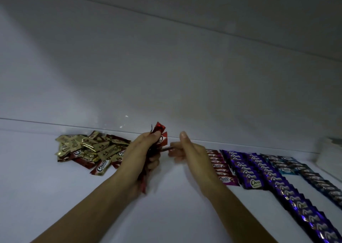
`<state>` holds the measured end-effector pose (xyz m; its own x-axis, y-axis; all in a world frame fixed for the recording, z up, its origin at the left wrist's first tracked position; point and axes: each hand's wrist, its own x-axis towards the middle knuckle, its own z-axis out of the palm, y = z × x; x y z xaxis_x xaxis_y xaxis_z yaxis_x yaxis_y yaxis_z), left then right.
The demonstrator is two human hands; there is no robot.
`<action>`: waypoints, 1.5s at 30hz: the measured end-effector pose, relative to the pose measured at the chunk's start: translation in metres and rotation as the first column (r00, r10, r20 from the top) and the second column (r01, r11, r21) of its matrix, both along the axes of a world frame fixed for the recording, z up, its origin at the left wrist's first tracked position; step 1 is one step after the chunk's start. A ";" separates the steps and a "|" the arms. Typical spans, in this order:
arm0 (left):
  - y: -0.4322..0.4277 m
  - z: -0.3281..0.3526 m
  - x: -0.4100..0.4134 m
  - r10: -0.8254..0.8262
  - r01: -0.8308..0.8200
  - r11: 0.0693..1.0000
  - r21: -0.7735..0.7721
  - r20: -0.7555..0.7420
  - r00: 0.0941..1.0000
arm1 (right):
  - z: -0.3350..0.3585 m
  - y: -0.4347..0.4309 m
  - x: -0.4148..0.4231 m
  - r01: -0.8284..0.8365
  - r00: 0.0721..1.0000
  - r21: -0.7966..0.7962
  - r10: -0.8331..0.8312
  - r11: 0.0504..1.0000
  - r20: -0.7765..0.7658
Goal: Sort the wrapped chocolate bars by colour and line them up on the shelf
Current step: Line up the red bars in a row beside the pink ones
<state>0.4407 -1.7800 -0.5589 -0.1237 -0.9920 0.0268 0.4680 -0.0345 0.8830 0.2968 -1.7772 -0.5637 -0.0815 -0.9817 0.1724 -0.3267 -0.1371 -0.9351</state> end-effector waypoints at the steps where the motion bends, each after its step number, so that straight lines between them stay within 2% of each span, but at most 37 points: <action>1: -0.001 0.007 -0.002 -0.032 0.034 0.999 0.041 -0.034 0.999 | 0.002 0.002 -0.001 -0.118 0.989 0.042 0.113 0.992 0.099; 3: -0.004 0.019 -0.005 -0.044 0.048 0.992 0.117 -0.033 0.998 | 0.000 0.006 -0.001 -0.280 0.956 0.048 0.274 0.959 0.106; 5: -0.013 0.030 -0.009 -0.002 -0.005 0.986 0.165 0.038 0.999 | 0.001 0.008 0.001 -0.301 0.949 0.012 0.298 0.954 0.107; 7: -0.015 0.029 -0.005 0.020 -0.036 0.992 0.123 0.133 0.991 | 0.001 0.007 0.002 -0.296 0.937 0.004 0.289 0.955 0.193; 8: -0.013 0.028 -0.004 0.032 -0.049 0.992 0.120 0.135 0.990 | 0.002 0.009 0.003 -0.306 0.926 0.009 0.296 0.952 0.234; 10: -0.009 0.022 -0.005 0.028 -0.031 0.993 0.117 0.032 0.999 | 0.003 0.009 0.006 -0.302 0.907 0.022 0.280 0.953 0.316; 13: 0.000 0.002 0.004 -0.002 0.005 0.999 0.051 -0.064 0.998 | 0.006 0.010 0.005 -0.227 0.889 0.038 0.192 0.973 0.416; 17: -0.012 -0.010 0.008 0.091 -0.087 0.991 0.098 -0.038 0.995 | 0.007 0.009 -0.002 -0.122 0.917 0.046 0.095 0.991 0.387; 22: -0.008 -0.011 0.003 0.090 -0.092 0.994 0.059 0.033 0.995 | 0.008 0.005 -0.006 0.087 0.929 0.039 -0.095 0.995 0.358; 24: -0.006 -0.011 0.001 0.102 -0.104 0.994 0.029 0.070 0.992 | 0.010 0.004 -0.011 0.182 0.943 -0.023 -0.167 0.983 0.289; 27: -0.004 -0.013 -0.002 0.110 -0.110 0.994 -0.010 0.085 0.990 | 0.020 -0.005 -0.021 0.239 0.965 -0.100 -0.225 0.966 0.137; 30: -0.005 -0.015 -0.004 0.135 -0.132 0.991 -0.035 0.084 0.987 | 0.040 -0.026 -0.034 0.177 0.970 -0.084 -0.188 0.981 -0.154; 31: -0.005 -0.015 -0.004 0.147 -0.144 0.989 -0.039 0.079 0.986 | 0.046 -0.034 -0.038 0.119 0.950 -0.045 -0.127 0.992 -0.284; 33: -0.005 -0.016 -0.006 0.168 -0.166 0.985 -0.040 0.075 0.983 | 0.054 -0.047 -0.041 0.012 0.852 0.064 0.024 0.998 -0.524; 35: -0.006 -0.016 -0.007 0.187 -0.185 0.982 -0.032 0.085 0.979 | 0.053 -0.059 -0.042 -0.023 0.746 0.145 0.114 0.989 -0.656; 37: -0.007 -0.017 -0.008 0.208 -0.207 0.978 -0.024 0.091 0.974 | 0.048 -0.068 -0.042 -0.027 0.716 0.201 0.159 0.979 -0.680; 39: -0.009 -0.019 -0.009 0.223 -0.221 0.975 -0.031 0.088 0.971 | 0.043 -0.074 -0.040 -0.044 0.726 0.226 0.187 0.973 -0.662; 42: -0.010 -0.020 -0.011 0.235 -0.232 0.972 -0.044 0.075 0.969 | 0.037 -0.080 -0.037 -0.064 0.736 0.202 0.183 0.977 -0.651; 45: -0.010 -0.020 -0.012 0.241 -0.239 0.970 -0.039 0.068 0.968 | 0.034 -0.081 -0.035 -0.057 0.703 0.176 0.165 0.983 -0.692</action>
